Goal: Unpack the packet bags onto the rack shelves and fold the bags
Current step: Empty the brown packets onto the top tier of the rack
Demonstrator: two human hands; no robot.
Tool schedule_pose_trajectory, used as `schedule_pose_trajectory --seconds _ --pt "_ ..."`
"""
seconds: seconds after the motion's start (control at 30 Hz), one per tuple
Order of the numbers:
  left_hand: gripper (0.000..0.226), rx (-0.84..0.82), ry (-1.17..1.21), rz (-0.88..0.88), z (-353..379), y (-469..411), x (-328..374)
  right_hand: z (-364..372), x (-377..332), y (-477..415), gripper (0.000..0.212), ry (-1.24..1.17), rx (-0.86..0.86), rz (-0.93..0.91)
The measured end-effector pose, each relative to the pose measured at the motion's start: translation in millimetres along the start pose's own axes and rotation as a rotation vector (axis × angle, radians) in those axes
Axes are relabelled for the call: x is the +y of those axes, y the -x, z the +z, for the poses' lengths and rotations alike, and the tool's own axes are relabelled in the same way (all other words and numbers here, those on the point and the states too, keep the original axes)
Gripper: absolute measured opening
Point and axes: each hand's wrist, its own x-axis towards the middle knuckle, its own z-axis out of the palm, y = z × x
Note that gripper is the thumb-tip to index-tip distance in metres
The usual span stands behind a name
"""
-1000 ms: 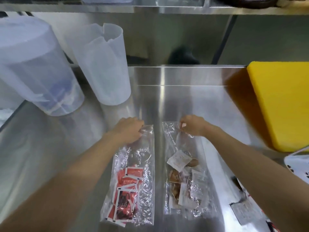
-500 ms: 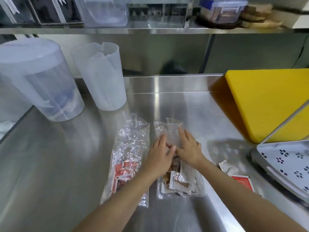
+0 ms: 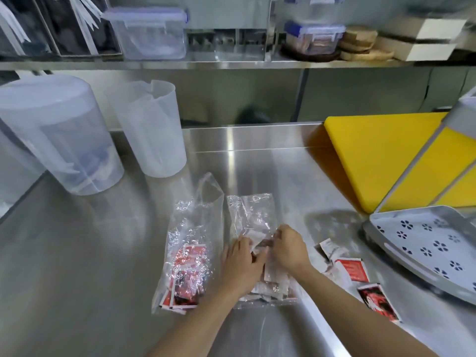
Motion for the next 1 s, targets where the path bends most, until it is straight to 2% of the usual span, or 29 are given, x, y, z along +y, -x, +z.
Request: schedule_pose_trajectory --seconds 0.07,0.13,0.23,0.37,0.43,0.5,0.57,0.63,0.7,0.8,0.87,0.93,0.97,1.0 --pt "0.049 -0.014 -0.018 -0.035 -3 4 6 -9 -3 -4 0.019 -0.206 0.009 0.119" --pt "0.056 -0.039 -0.016 -0.06 -7 7 11 -18 -8 -5 0.029 -0.51 -0.002 0.209" --pt "0.068 -0.074 0.108 -0.094 -12 9 20 -33 -17 1 0.034 -0.969 -0.154 0.281" --pt "0.062 -0.076 0.33 -0.109 -17 9 29 -45 -25 8 0.027 -1.281 -0.347 0.278" --pt "0.059 -0.065 0.443 -0.099 -19 8 29 -48 -27 12 0.028 -1.297 -0.38 0.261" --pt "0.035 -0.032 0.577 -0.083 -20 5 26 -49 -29 16 0.03 -1.264 -0.367 0.24" --pt "0.018 0.009 0.627 -0.089 -24 2 20 -49 -30 18 0.029 -1.214 -0.3 0.237" --pt "0.011 0.066 0.612 -0.106 -27 -1 14 -51 -29 17 0.03 -1.203 -0.21 0.262" --pt "0.015 0.153 0.499 -0.137 -29 -3 9 -55 -26 17 0.032 -1.221 -0.131 0.298" --pt "0.036 0.271 0.291 -0.121 -36 1 10 -64 -23 17 0.035 -1.206 -0.052 0.352" --pt "0.049 0.385 0.051 0.018 -40 6 15 -70 -24 17 0.035 -1.198 -0.014 0.382" --pt "0.045 0.465 -0.198 0.237 -45 16 26 -75 -26 16 0.034 -1.199 0.038 0.412" --pt "0.036 0.434 -0.198 0.335 -47 21 34 -78 -27 16 0.032 -1.203 0.057 0.423" --pt "0.034 0.319 -0.097 0.394 -48 27 42 -82 -29 16 0.031 -1.219 0.069 0.428"
